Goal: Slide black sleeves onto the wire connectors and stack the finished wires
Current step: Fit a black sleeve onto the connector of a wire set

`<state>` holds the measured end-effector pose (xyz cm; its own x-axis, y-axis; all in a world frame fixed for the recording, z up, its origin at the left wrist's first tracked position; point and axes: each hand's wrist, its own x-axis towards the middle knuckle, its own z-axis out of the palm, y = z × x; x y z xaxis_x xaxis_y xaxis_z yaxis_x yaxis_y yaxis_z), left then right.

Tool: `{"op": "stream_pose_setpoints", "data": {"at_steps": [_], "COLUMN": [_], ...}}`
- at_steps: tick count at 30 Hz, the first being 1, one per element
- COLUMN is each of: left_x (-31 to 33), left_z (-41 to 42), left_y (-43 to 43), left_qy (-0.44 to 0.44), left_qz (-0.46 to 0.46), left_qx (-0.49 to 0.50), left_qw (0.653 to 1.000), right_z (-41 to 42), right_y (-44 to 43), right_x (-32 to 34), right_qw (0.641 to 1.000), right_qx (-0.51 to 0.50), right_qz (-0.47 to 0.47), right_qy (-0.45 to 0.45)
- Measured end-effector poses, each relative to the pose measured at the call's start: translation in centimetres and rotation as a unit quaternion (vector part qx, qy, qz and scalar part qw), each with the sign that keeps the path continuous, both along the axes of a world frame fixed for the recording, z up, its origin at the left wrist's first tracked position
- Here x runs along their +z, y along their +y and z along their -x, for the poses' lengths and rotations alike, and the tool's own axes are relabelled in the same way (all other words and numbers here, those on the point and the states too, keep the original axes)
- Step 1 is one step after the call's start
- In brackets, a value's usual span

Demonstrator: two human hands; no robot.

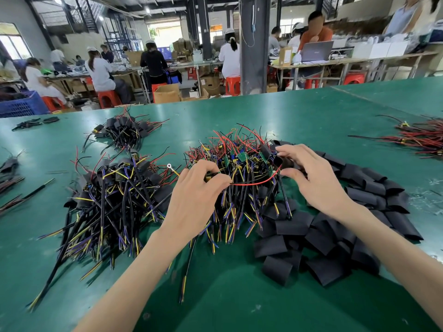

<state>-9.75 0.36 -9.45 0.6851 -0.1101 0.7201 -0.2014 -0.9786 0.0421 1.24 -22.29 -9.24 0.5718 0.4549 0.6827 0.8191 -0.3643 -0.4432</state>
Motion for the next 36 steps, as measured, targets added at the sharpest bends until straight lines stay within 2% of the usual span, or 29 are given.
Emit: {"op": "stream_pose_setpoints", "data": {"at_steps": [4,7,13,16,21,28,32,36], "left_x": [0.0,0.0,-0.1,-0.1,-0.1,-0.7,-1.0,-1.1], "left_z": [0.0,0.1,0.3,0.4,0.6,0.4,0.3,0.3], "left_y": [0.0,-0.2,-0.4,-1.0,-2.4,-2.2,-2.1,-2.1], "left_qy": [-0.024,-0.031,0.03,0.054,0.039,-0.007,-0.013,0.001], "left_qz": [-0.006,0.0,-0.003,-0.012,0.019,-0.023,-0.011,0.007], "left_qx": [0.002,-0.01,-0.023,-0.028,-0.066,-0.023,-0.032,-0.046], "left_qw": [1.0,0.999,0.999,0.998,0.997,0.999,0.999,0.999], "right_z": [0.1,0.3,1.1,1.7,2.8,4.0,4.0,3.8], "right_y": [0.0,0.3,0.8,1.3,2.2,2.9,2.7,2.4], "right_x": [0.0,-0.1,0.0,-0.2,-0.6,-0.7,-0.8,-0.8], "right_qw": [0.999,0.994,0.975,0.976,0.981,0.986,0.992,0.993], "right_qx": [0.01,-0.013,-0.054,-0.049,-0.013,0.005,-0.014,0.021], "right_qz": [0.024,0.077,0.125,0.131,0.146,0.118,0.099,0.102], "right_qy": [-0.024,-0.082,-0.177,-0.167,-0.126,-0.114,-0.083,-0.05]}}
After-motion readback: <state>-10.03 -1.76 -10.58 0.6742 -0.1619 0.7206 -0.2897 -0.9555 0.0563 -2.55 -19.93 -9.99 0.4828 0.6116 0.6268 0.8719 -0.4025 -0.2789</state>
